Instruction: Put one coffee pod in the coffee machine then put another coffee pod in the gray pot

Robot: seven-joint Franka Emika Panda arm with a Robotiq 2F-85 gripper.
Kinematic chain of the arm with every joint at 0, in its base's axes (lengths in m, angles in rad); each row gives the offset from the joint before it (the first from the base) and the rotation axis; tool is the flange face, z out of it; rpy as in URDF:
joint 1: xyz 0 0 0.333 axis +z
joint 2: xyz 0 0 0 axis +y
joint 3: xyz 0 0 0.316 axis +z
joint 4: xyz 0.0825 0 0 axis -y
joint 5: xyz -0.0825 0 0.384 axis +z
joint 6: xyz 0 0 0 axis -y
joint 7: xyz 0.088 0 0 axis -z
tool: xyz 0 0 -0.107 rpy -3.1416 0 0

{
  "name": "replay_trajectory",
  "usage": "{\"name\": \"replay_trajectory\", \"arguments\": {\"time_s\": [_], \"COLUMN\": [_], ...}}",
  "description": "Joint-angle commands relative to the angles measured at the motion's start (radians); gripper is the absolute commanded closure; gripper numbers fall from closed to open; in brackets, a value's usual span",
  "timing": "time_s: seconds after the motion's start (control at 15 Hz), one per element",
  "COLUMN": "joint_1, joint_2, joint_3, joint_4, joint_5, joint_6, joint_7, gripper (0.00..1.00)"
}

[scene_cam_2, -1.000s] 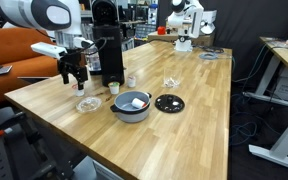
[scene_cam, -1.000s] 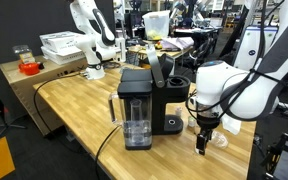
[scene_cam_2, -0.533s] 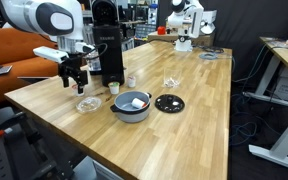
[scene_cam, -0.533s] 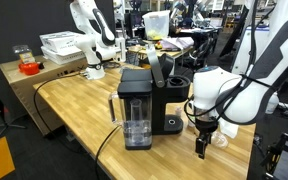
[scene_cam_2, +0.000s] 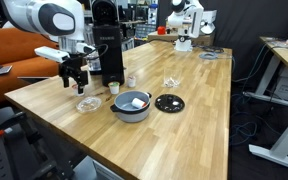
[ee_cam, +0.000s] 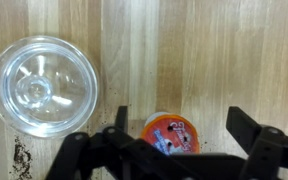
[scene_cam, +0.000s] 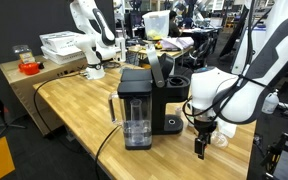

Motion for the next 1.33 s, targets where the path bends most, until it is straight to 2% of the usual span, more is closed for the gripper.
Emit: {"name": "replay_trajectory", "arguments": {"time_s": [0.0, 0.8, 0.87, 0.93, 1.27], "joint_1": [-0.001, -0.014, -0.017, -0.022, -0.028], "joint_2": [-0.001, 0.013, 0.015, 0.018, 0.011], "joint_3": [-0.005, -0.01, -0.007, -0.001, 0.004], "joint_4": [0.015, 0.064, 0.069, 0.074, 0.076], "joint_5": [-0.001, -0.001, 0.001, 0.008, 0.018], "joint_6": [-0.036, -0.04, -0.039, -0.039, -0.04], "joint_7": [0.005, -0.015, -0.02, -0.027, -0.035], "gripper": [0.0, 0.0, 0.1, 0.26, 0.61]}}
